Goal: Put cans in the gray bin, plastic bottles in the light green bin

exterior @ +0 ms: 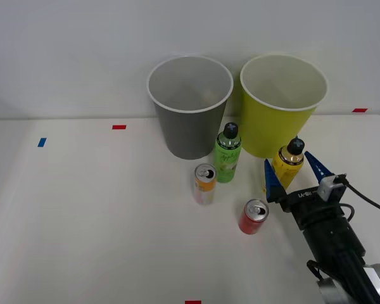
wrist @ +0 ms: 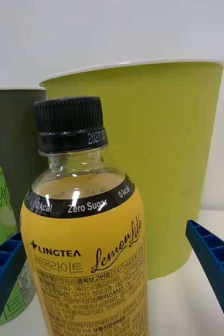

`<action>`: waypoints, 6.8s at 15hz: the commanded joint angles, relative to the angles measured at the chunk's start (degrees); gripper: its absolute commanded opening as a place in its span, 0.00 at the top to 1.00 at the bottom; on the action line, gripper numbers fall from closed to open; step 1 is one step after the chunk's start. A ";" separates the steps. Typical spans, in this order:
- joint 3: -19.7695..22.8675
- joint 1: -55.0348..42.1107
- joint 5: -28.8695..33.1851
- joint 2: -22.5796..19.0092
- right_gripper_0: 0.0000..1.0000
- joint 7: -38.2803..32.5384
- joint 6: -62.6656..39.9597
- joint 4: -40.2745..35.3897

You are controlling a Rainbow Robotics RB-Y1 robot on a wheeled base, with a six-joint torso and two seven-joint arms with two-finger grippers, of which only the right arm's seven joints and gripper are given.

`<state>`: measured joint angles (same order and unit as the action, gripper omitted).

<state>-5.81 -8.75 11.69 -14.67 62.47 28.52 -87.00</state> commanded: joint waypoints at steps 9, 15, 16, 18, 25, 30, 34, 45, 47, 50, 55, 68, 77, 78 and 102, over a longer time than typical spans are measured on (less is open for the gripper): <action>-0.52 0.05 -1.85 -0.45 0.00 0.11 0.49 -0.01; -1.05 0.66 -2.20 -2.56 0.00 0.81 0.40 -0.01; -1.05 0.66 -2.20 -2.56 0.00 0.90 -0.48 -0.01; -1.05 0.93 -2.81 -2.38 0.00 1.08 -1.27 -0.01; -1.66 1.37 -3.69 -3.09 0.33 1.69 -2.15 -0.01; -2.46 1.54 -3.69 -3.88 0.88 2.22 -2.15 -0.01; -2.46 1.54 -4.31 -4.49 1.00 2.13 -2.15 0.08; -3.42 0.75 -11.78 -8.89 1.00 0.02 1.01 -1.95; -5.88 0.05 -18.55 -9.50 1.00 -0.15 1.01 -6.16; -7.03 -0.48 -24.00 -9.50 1.00 -0.51 0.66 -12.14; -4.65 -0.83 -28.04 -9.59 1.00 -0.77 -1.62 -21.28; 10.03 12.26 -29.71 -4.05 1.00 -2.26 -33.00 -34.99; 11.08 28.08 -25.84 -2.12 1.00 -1.74 -43.81 -23.39; 11.08 29.05 -25.14 -2.21 1.00 -1.65 -43.64 -22.25; 8.36 27.65 -19.25 -2.91 0.00 -4.55 -44.25 -21.55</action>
<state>2.55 18.90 -7.53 -17.58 58.14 -15.80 -108.55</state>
